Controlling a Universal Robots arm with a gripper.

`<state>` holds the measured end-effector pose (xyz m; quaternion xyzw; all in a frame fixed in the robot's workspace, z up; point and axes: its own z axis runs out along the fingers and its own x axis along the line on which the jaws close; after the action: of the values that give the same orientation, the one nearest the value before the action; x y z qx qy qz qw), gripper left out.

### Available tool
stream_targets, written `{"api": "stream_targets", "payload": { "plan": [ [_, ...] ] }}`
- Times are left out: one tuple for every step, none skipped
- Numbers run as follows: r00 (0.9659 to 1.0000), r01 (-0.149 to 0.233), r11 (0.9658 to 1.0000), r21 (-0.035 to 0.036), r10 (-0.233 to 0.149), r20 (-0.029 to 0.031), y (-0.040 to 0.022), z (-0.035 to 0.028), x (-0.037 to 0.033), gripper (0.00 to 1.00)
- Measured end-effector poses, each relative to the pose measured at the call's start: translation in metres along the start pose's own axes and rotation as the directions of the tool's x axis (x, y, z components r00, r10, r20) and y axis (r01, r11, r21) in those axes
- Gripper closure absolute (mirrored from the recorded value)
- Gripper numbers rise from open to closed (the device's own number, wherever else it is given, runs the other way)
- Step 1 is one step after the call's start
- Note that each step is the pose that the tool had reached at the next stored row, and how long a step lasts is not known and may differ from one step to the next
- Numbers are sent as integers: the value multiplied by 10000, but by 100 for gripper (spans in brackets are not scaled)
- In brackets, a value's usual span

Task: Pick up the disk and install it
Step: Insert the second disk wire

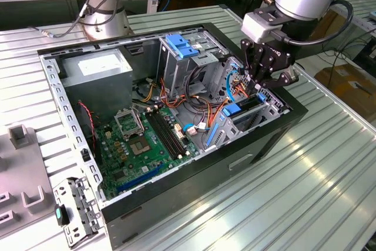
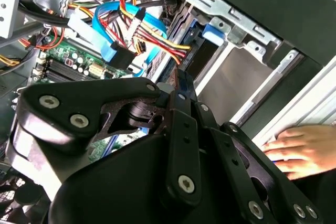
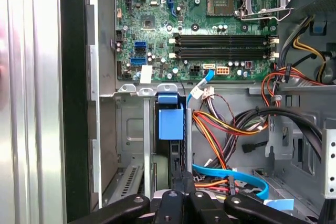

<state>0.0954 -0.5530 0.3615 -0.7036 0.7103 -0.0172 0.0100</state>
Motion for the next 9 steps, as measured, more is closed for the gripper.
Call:
{"api": "stream_targets", "payload": {
  "plan": [
    [10000,2,10000,0,-2,0,0,0,0,89],
    [10000,2,10000,0,-2,0,0,0,0,89],
    [10000,2,10000,0,-2,0,0,0,-1,89],
    [10000,1,10000,0,-1,0,1,0,-1,89],
    [10000,1,10000,0,-1,0,1,0,-1,89],
    [10000,1,10000,0,-1,-3,1,-8,-1,89],
    [10000,1,10000,0,-1,-3,0,-25,-1,89],
    [10000,1,10000,0,-1,4,0,-46,0,89],
    [10000,1,10000,0,-1,5,-2,-87,0,89]
  ]
}}
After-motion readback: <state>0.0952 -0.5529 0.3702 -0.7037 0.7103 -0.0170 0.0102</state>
